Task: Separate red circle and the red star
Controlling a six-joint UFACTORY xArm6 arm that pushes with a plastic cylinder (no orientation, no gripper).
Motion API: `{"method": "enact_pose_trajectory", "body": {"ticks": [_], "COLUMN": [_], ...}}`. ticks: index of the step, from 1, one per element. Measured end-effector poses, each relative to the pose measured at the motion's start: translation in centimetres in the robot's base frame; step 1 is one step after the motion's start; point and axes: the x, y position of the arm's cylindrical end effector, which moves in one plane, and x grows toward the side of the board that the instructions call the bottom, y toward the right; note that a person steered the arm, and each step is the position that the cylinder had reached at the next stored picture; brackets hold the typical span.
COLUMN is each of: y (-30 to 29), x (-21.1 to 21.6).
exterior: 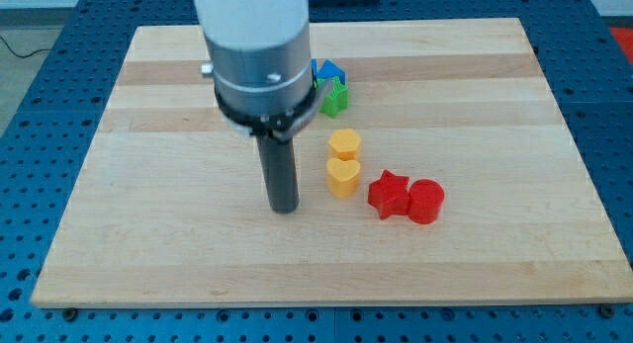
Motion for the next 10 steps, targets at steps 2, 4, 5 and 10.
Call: {"method": "enact_pose_trajectory", "body": {"ticks": [2, 4, 5, 10], "y": [5.5, 5.5, 8.5, 4.9], "x": [0.7, -2.4, -3.7, -1.0]}}
